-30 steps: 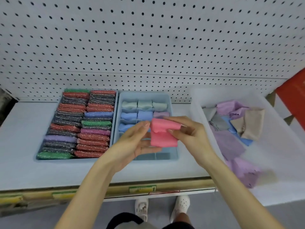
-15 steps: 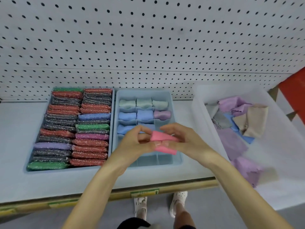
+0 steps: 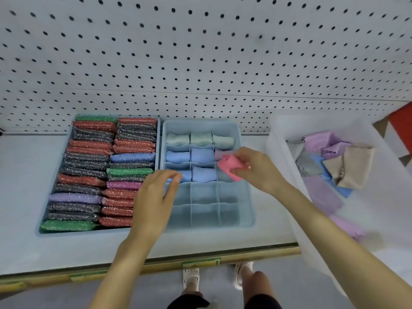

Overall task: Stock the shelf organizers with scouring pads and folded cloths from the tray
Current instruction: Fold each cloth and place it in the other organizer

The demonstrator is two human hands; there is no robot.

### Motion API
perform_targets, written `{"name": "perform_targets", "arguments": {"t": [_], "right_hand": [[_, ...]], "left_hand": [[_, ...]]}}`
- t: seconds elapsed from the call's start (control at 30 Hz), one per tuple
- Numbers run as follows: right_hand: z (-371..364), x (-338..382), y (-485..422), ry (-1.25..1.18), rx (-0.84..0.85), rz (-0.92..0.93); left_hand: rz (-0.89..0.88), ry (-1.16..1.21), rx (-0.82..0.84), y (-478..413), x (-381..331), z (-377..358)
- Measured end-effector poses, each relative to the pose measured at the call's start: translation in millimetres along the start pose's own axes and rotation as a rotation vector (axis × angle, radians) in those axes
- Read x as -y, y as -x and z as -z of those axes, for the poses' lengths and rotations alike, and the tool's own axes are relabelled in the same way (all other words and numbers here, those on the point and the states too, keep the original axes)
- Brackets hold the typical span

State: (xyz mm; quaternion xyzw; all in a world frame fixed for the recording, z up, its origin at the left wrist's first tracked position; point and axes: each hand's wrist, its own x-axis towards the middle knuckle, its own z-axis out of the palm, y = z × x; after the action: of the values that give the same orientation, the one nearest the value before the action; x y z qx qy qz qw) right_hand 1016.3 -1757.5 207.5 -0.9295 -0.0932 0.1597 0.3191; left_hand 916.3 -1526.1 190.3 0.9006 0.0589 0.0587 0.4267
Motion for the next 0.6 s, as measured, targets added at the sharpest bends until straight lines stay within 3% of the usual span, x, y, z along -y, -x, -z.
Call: {"name": "perform_targets", "arguments": {"t": [0.13, 0.2, 0.4, 0.6], "right_hand": [[-19, -8, -14, 0.519, -0.011, 0.156], [-28, -15, -18, 0.657, -0.045, 0.195], [-47, -29, -31, 0.851, -0.056, 0.259], [-42, -37, -42, 0.848, 0.184, 0.293]], "left_hand": [[-0.011, -0.019, 0.093, 8, 21, -7], [-0.019, -0.021, 0.075, 12, 26, -10], [0.018, 0.038, 0.017, 12, 28, -15], [0.019, 0.050, 0.009, 15, 31, -16]]}}
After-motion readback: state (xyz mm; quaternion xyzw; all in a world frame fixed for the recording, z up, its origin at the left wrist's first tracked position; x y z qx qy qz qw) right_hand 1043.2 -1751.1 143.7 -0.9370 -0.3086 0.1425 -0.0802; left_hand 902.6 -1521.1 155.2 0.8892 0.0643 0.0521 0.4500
